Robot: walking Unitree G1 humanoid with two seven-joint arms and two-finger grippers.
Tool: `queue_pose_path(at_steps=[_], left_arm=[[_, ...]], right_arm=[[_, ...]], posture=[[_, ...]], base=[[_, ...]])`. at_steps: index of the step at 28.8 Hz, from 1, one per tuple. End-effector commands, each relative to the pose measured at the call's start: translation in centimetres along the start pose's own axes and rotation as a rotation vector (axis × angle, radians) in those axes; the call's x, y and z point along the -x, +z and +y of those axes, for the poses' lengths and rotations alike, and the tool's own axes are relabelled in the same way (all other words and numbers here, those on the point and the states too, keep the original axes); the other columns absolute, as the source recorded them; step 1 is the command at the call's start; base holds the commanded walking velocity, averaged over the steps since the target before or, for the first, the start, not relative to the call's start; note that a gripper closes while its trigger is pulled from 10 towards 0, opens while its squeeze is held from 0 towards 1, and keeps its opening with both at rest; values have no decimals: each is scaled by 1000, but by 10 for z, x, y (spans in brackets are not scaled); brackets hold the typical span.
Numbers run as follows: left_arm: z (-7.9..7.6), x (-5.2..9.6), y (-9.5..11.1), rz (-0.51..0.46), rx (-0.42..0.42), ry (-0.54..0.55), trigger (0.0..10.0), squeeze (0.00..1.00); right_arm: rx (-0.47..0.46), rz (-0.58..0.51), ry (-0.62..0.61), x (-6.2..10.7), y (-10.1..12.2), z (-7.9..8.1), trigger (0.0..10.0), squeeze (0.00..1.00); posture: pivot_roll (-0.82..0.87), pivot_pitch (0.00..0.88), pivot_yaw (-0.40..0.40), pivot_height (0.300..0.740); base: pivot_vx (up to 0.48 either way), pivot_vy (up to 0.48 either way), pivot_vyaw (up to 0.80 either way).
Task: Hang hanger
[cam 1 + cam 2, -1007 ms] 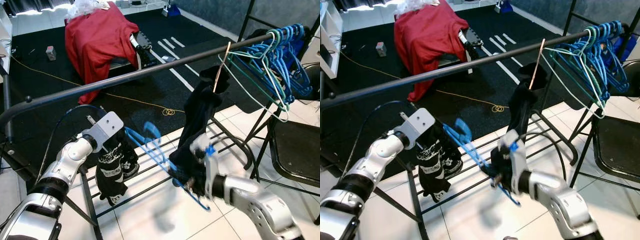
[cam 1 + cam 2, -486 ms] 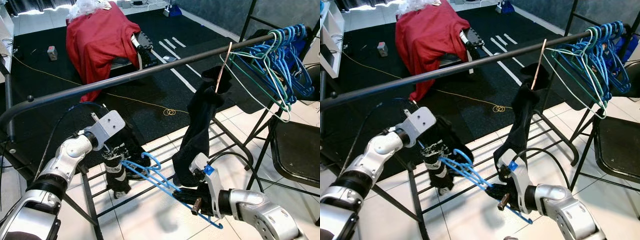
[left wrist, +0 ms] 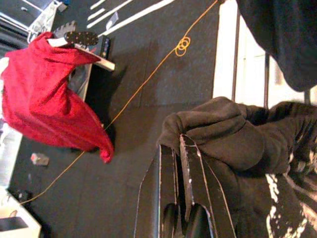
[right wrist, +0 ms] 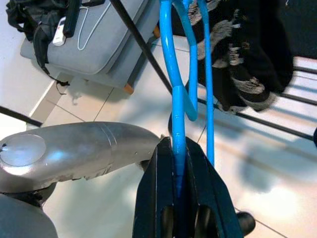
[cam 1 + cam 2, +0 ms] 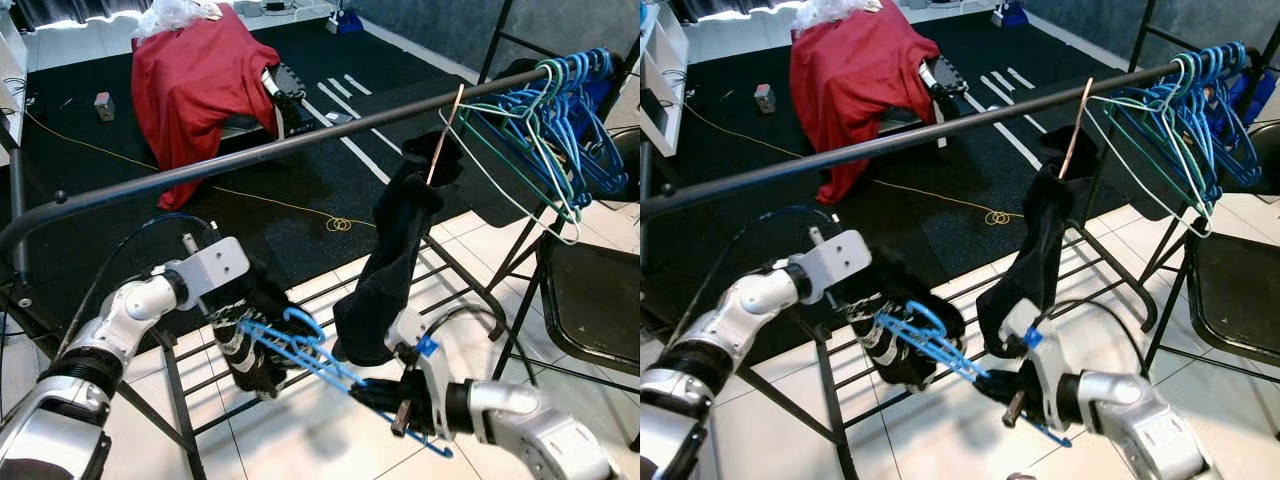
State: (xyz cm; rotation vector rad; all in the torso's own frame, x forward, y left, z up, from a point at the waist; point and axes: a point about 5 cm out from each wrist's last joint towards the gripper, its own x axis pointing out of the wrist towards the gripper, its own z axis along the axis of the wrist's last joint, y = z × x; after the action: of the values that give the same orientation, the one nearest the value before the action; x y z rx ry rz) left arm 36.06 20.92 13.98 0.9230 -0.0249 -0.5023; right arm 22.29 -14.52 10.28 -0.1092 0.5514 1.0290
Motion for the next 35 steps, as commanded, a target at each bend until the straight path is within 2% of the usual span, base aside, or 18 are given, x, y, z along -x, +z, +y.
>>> queue_pose_path(at_steps=[1,4,6,12,23,35], left_arm=[[11,5,-5,34,-35,20,10000,0],[11,5,-7,39,-36,20,10000,0],[12,8,-8,29,-35,4,10000,0],[9,13,-13,24,-41,-30,10000,0],[9,17,-17,31,-52,-39,10000,0],[7,22,-16,-15,-81,-94,10000,0]], right_arm=[[20,-17,9,-1,2,4,0,0],[20,-16,6,0,2,4,0,0],[47,-14,-62,5,2,-7,0,0],[77,-39,-142,10,8,-20,0,0],[85,-45,-151,10,10,-23,0,0],[89,-33,-171,16,9,-31,0,0]], posture=[[-77,137,54,740],[-77,137,54,740],[-79,131,51,740],[-78,128,50,740],[-77,135,47,740],[-77,148,45,740]], base=[[0,0,0],[0,0,0],[0,0,0],[0,0,0],[0,0,0],[0,0,0]])
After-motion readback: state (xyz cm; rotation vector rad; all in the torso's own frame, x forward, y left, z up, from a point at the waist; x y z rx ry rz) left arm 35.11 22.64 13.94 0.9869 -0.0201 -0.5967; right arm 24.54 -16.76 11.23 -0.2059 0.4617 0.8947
